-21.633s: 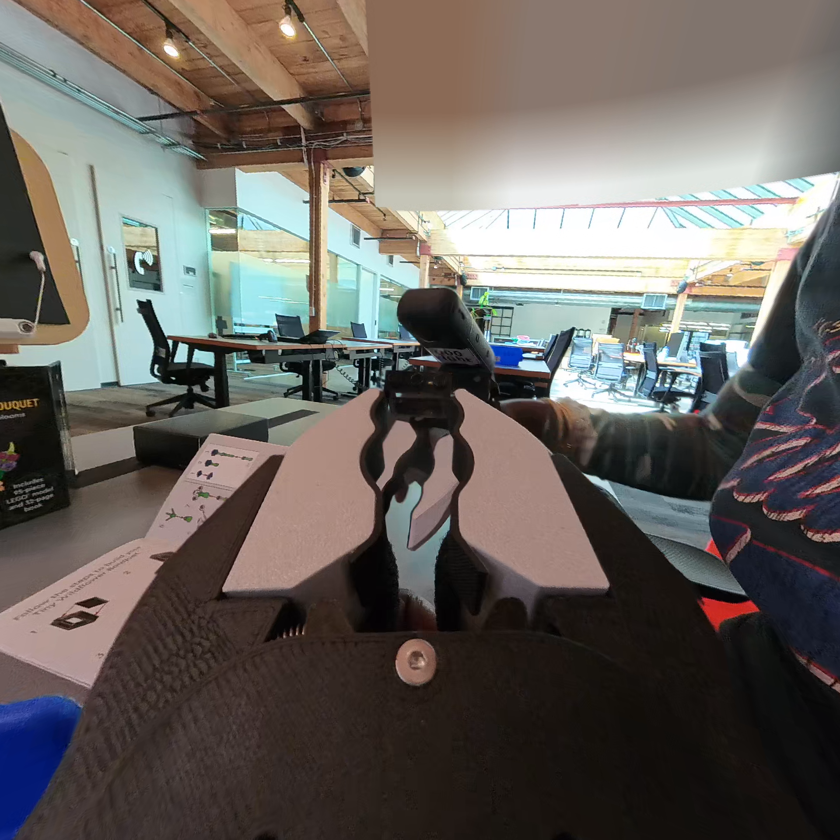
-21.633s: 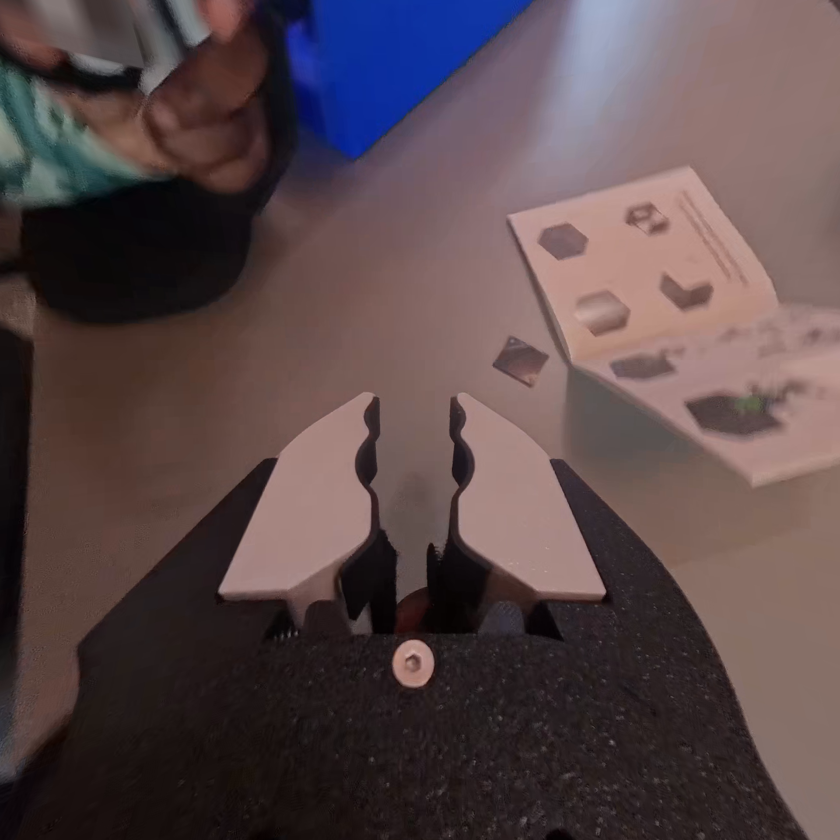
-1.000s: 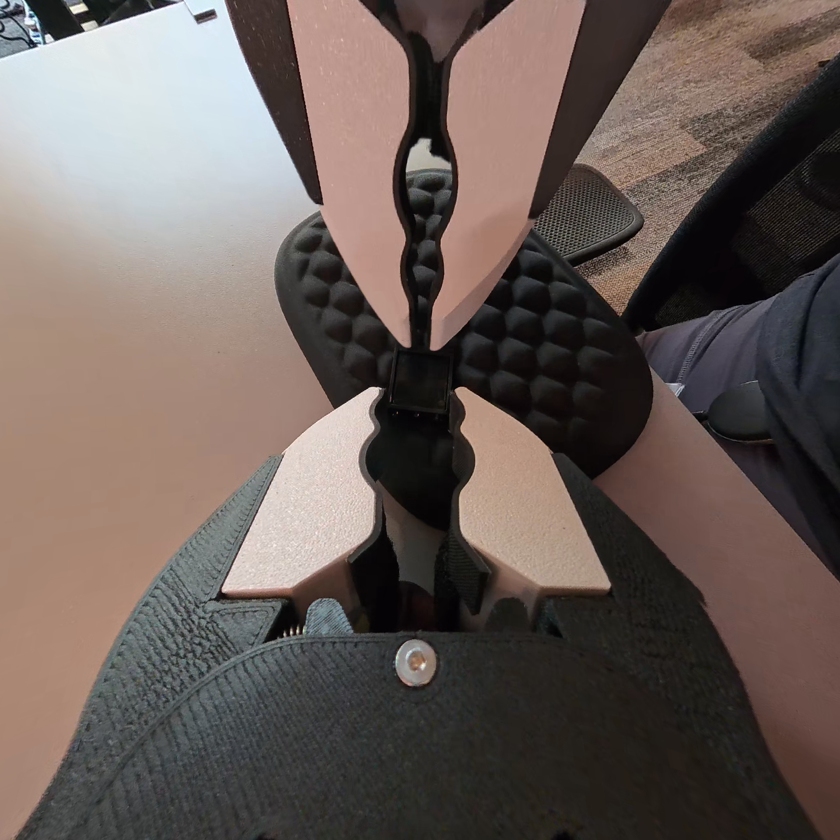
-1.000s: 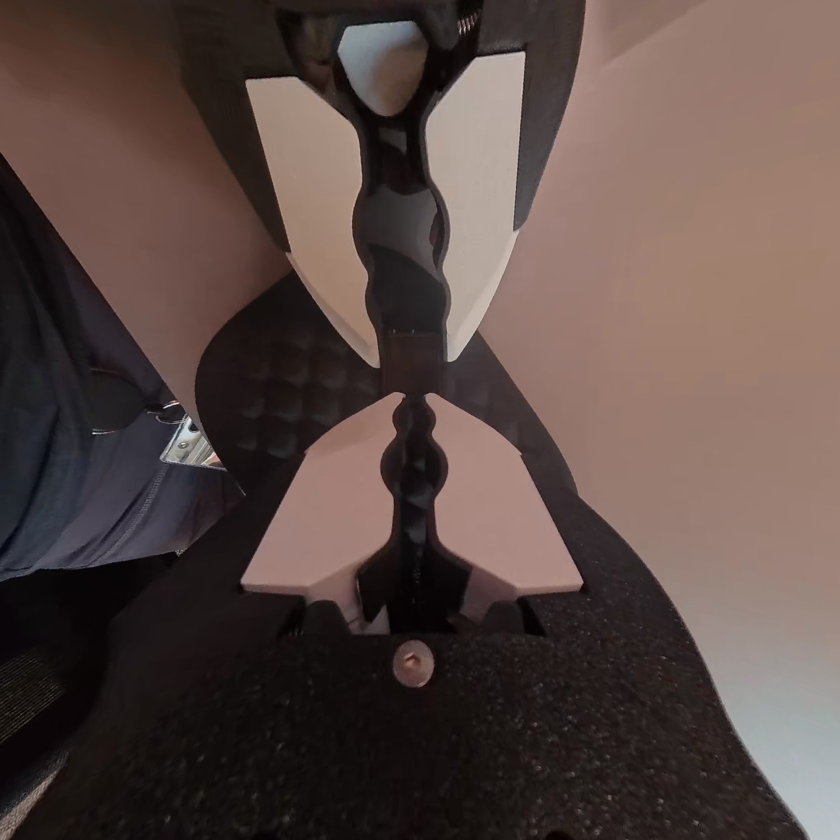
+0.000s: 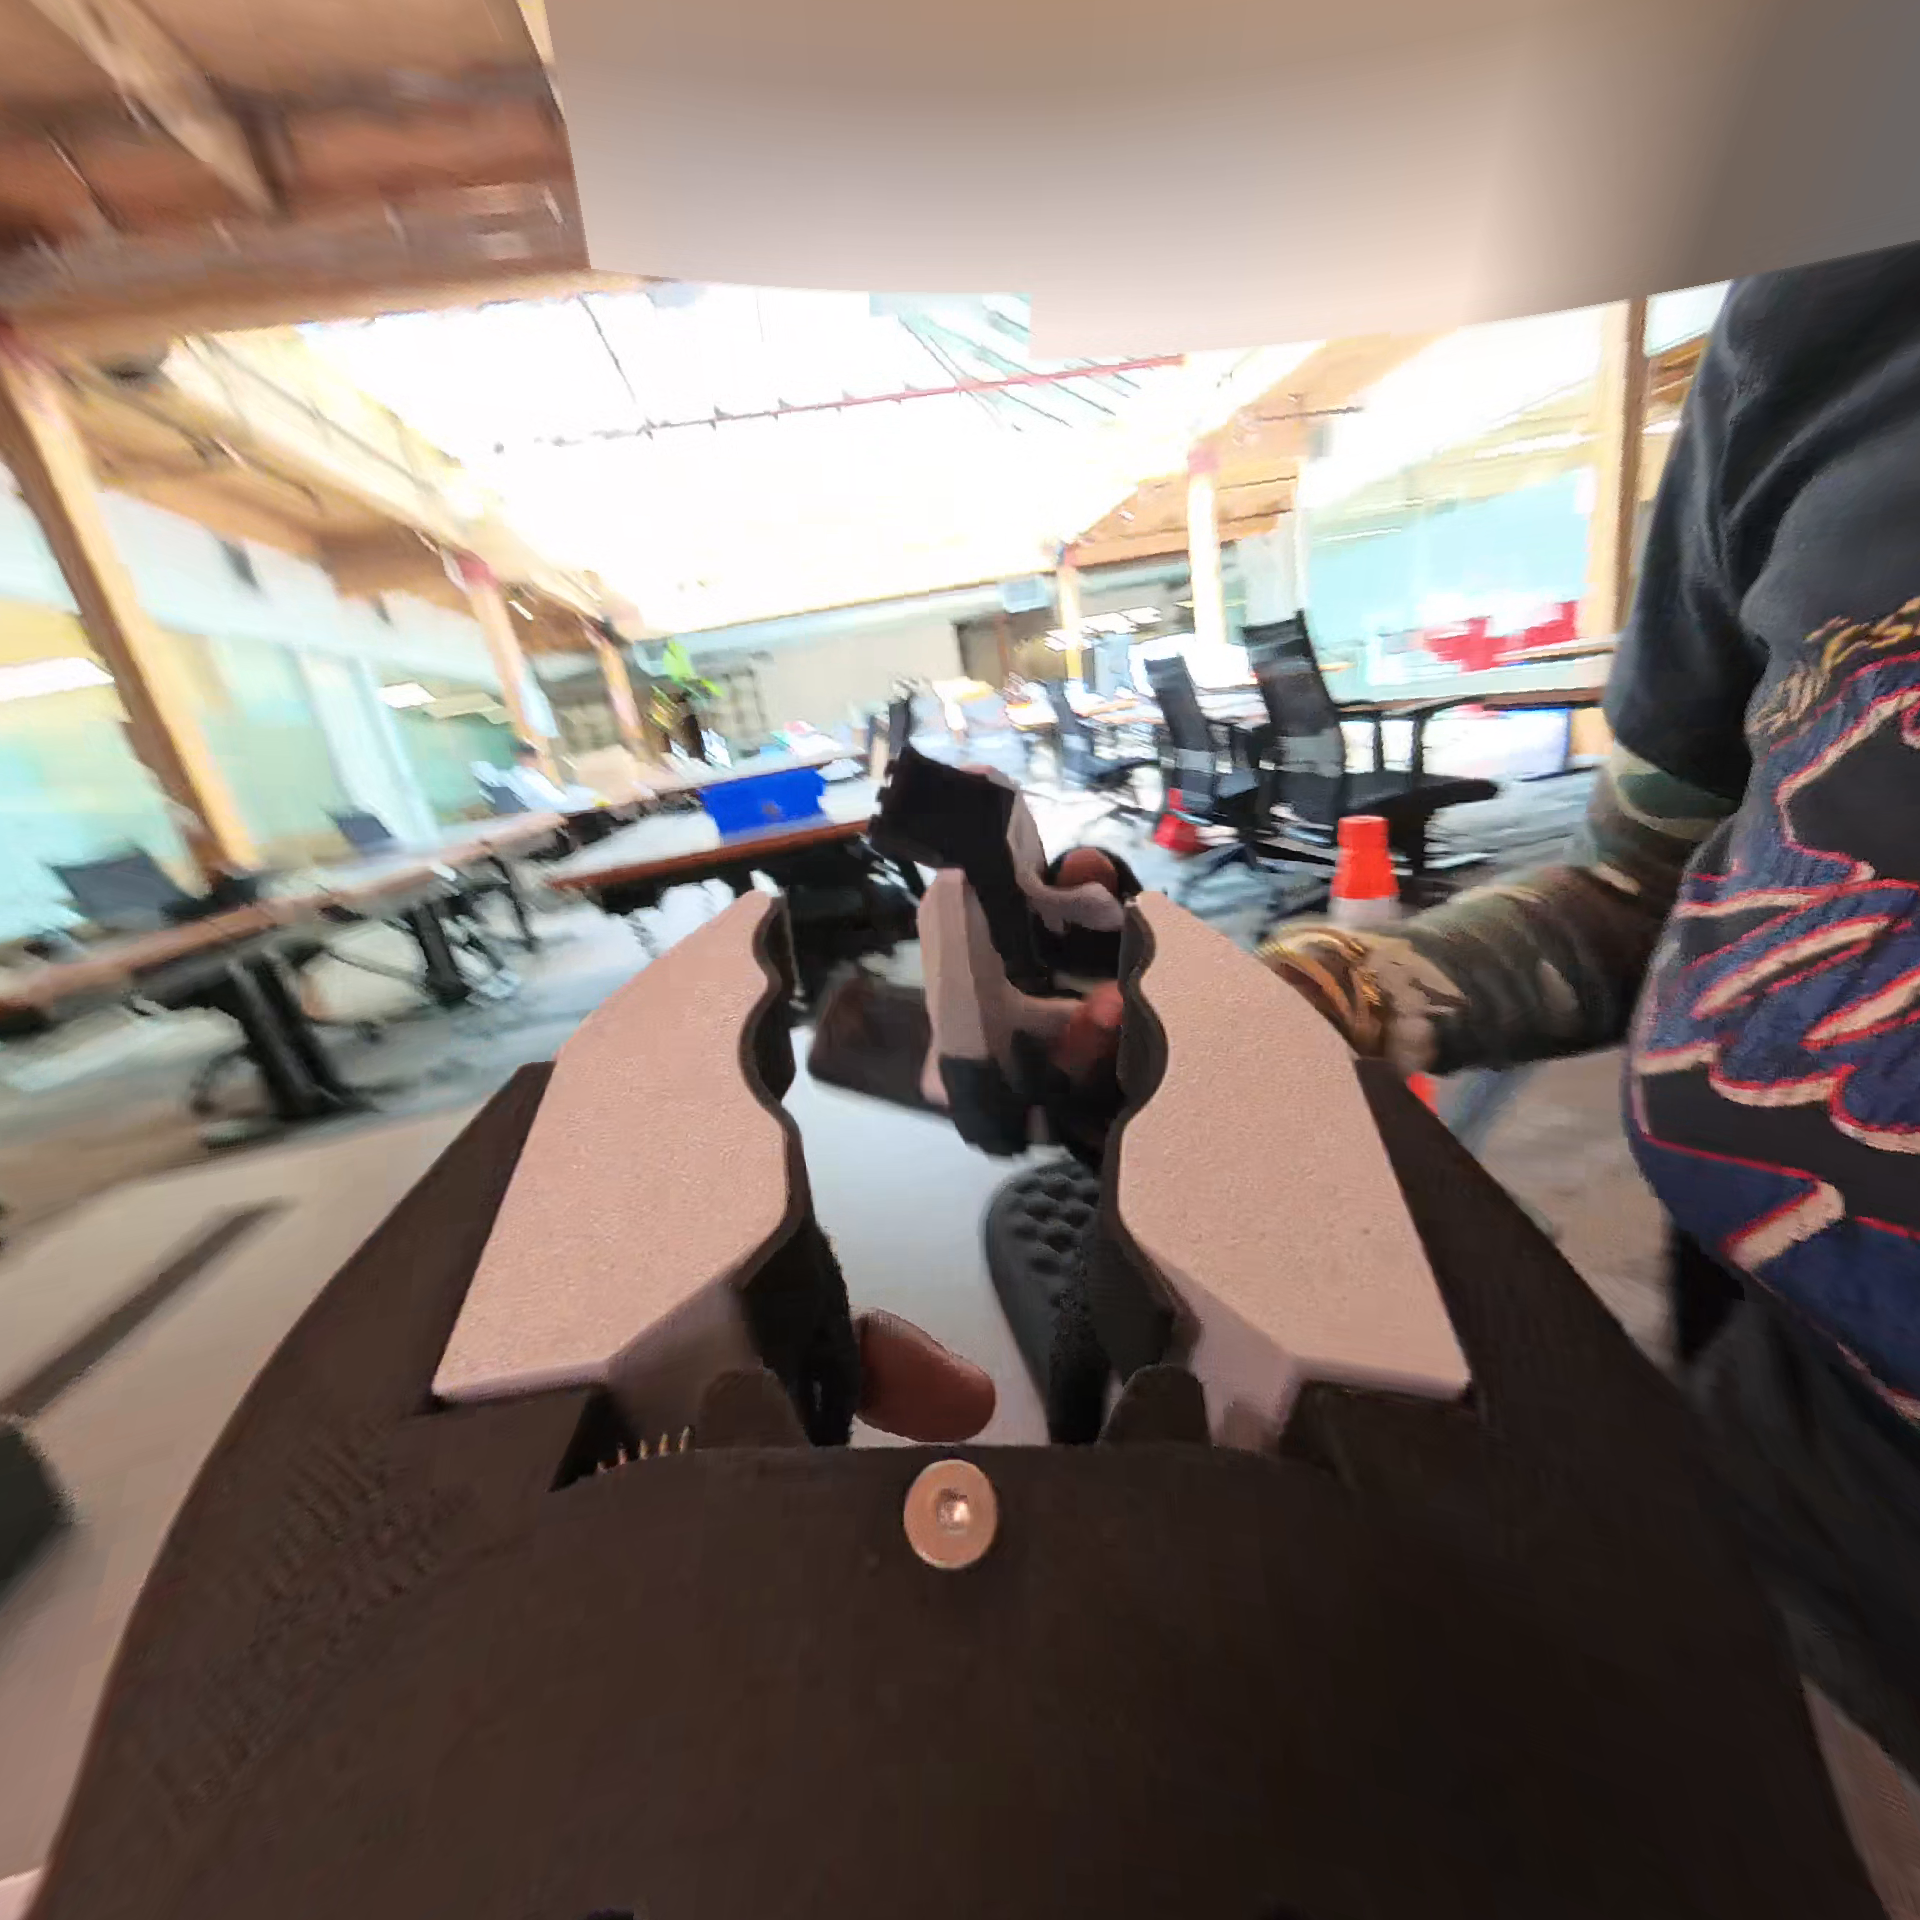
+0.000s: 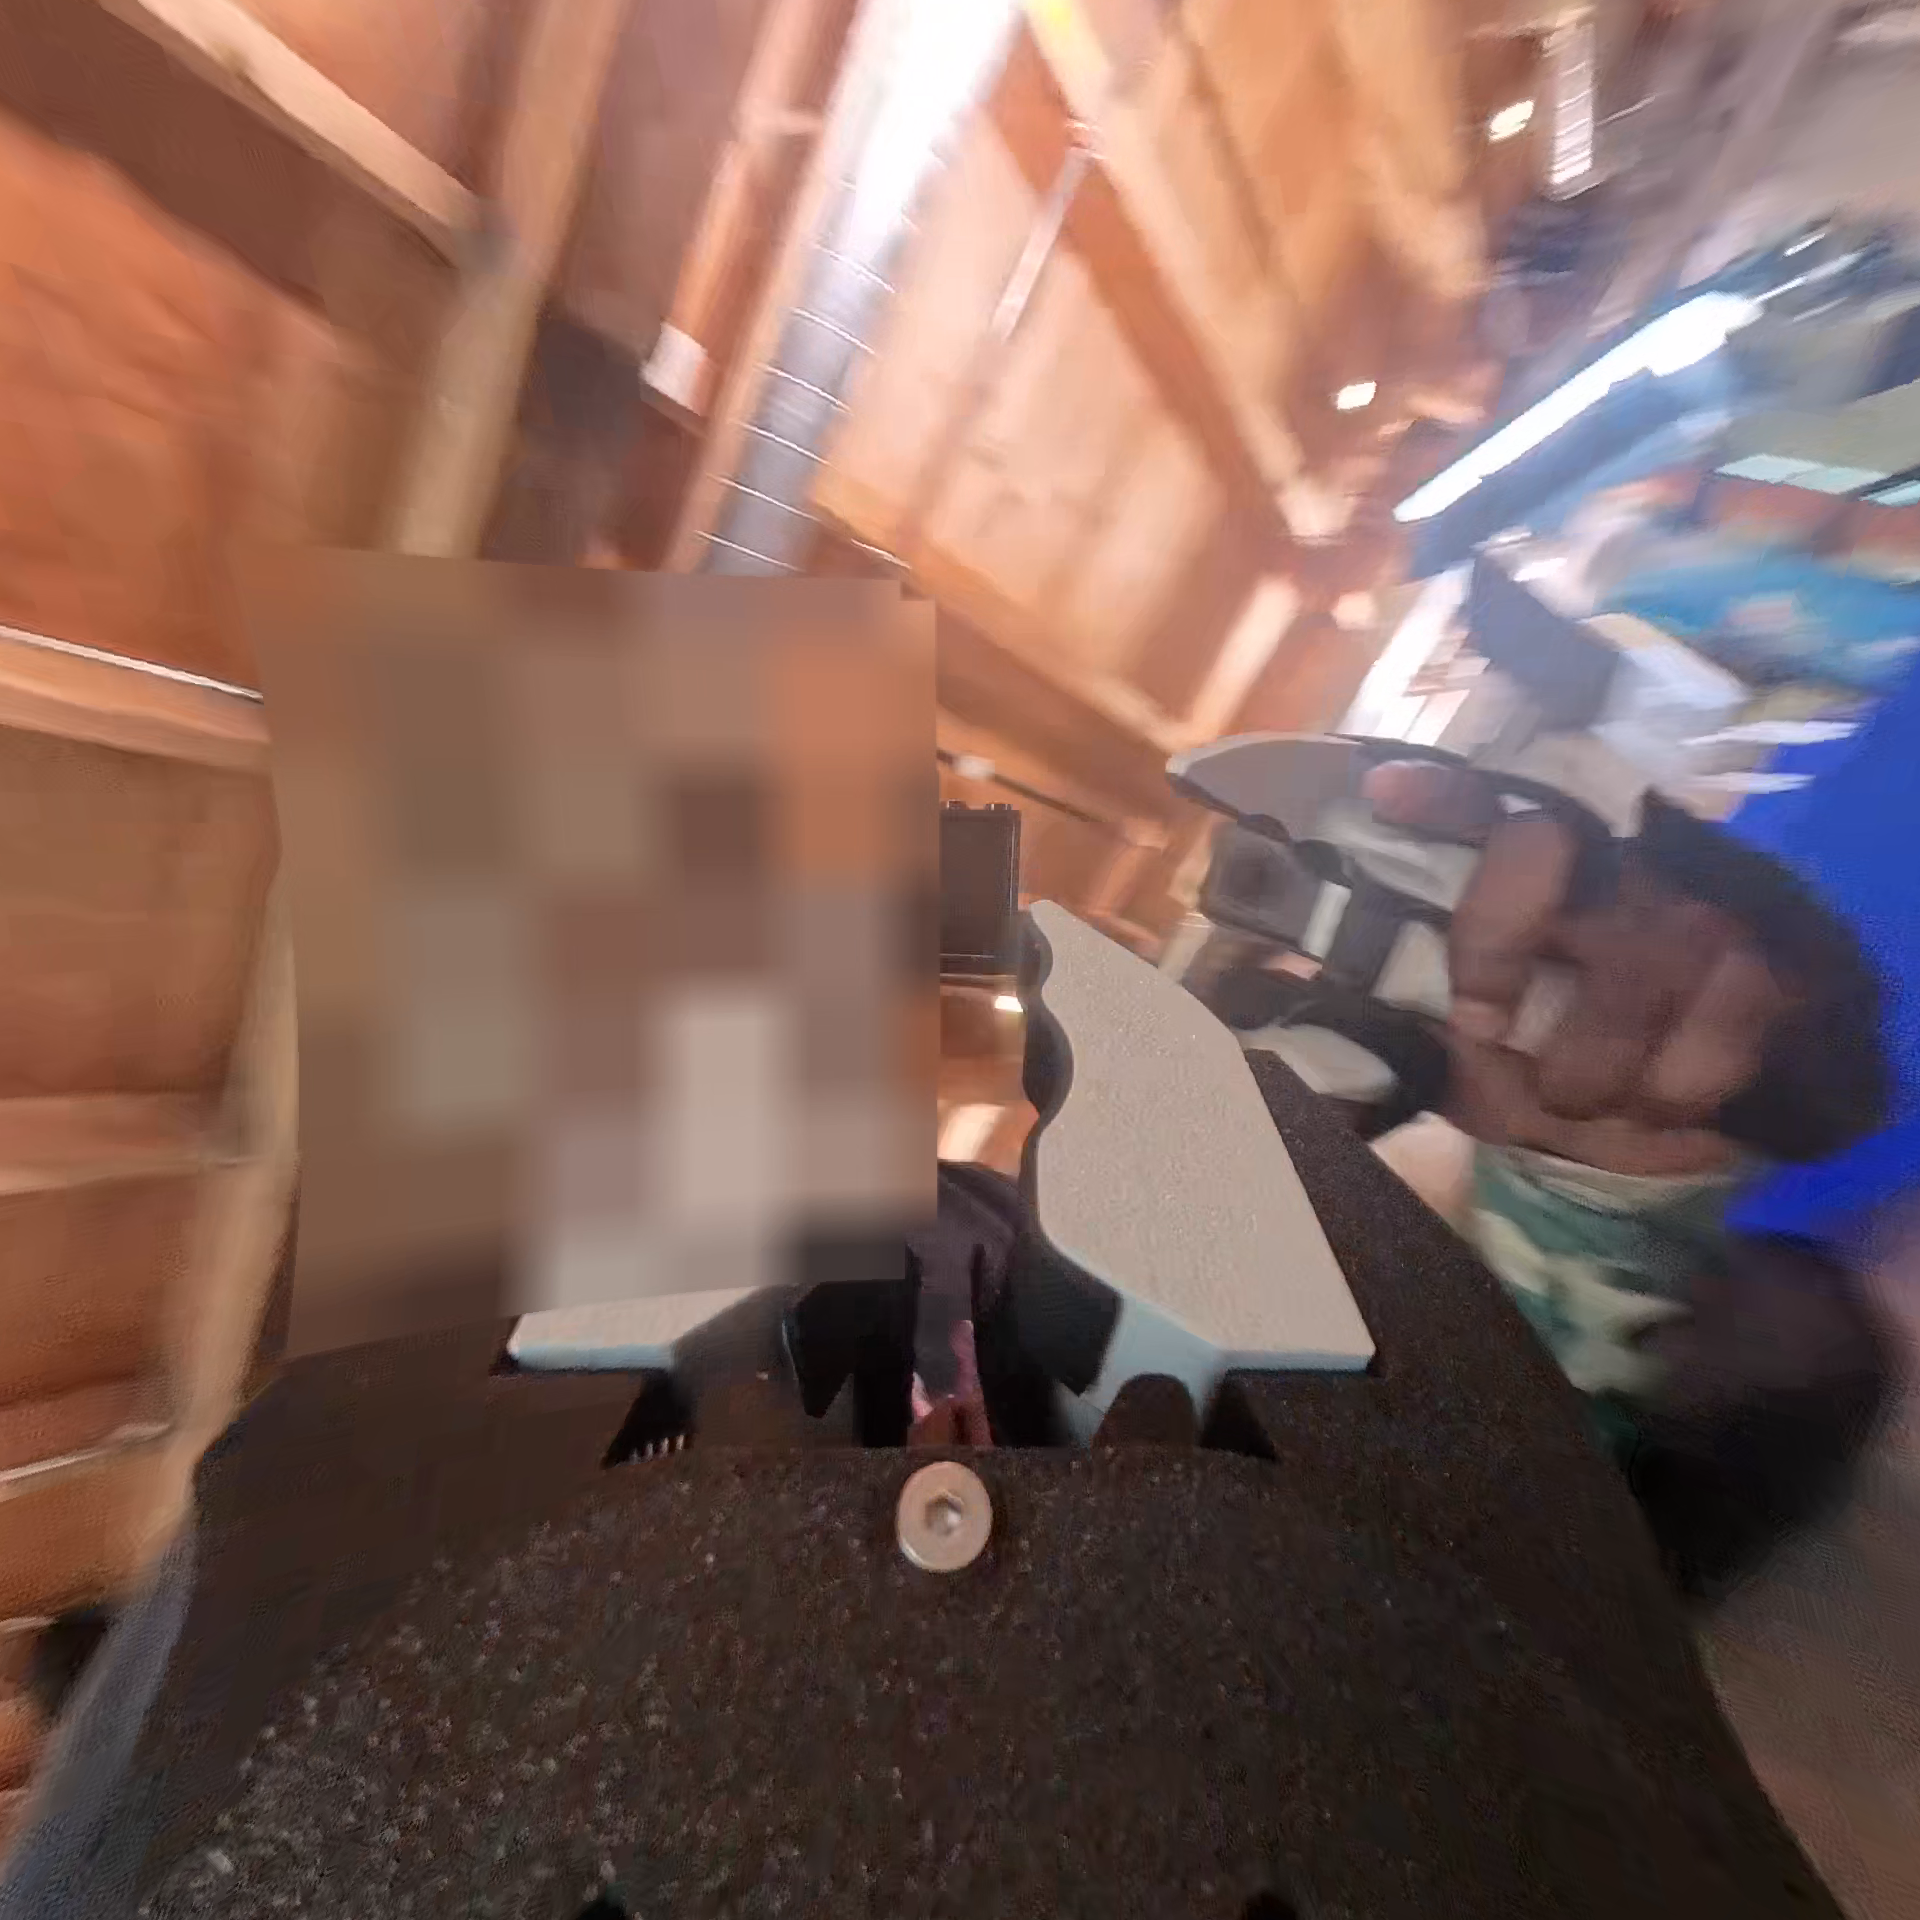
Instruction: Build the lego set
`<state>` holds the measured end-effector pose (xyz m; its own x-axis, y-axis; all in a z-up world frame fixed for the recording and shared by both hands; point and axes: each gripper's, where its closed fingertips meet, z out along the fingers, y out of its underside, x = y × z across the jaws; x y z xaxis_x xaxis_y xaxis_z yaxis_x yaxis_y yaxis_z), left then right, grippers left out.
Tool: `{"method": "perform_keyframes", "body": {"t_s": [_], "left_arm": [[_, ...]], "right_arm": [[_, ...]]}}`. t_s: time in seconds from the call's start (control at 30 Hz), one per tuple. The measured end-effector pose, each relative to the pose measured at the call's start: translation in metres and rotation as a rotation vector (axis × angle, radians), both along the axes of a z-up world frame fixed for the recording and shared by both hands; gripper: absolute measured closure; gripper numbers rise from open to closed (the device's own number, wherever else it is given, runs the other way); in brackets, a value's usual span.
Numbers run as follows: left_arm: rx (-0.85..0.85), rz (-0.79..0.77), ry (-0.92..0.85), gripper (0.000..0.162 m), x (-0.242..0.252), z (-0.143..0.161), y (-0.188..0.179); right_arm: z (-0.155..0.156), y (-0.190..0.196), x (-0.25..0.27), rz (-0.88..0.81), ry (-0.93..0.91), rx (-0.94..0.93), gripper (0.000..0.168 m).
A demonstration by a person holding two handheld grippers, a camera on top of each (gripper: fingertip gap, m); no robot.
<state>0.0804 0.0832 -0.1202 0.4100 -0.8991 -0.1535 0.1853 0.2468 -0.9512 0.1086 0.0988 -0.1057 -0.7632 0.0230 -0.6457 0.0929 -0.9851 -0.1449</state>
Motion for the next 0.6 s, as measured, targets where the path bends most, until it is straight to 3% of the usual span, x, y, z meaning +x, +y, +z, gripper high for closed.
{"method": "perform_keyframes", "body": {"t_s": [0.2,0.27,0.33,0.5,0.6], "left_arm": [[0.254,0.284,0.071,0.100,-0.009,0.030,-0.016],[0.286,0.339,0.115,0.113,-0.011,0.034,-0.020],[0.301,0.355,0.127,0.127,-0.013,0.037,-0.029],[0.310,0.366,0.130,0.128,-0.020,0.040,-0.047],[0.311,0.423,0.198,0.128,-0.025,0.038,-0.052]], "right_arm": [[0.020,-0.044,-0.043,0.217,0.146,-0.101,0.143],[0.025,-0.055,-0.050,0.245,0.167,-0.093,0.143],[0.029,-0.062,-0.054,0.256,0.176,-0.088,0.143],[0.029,-0.080,-0.060,0.249,0.131,-0.023,0.143],[0.021,-0.076,-0.062,0.148,0.056,0.062,0.139]]}}
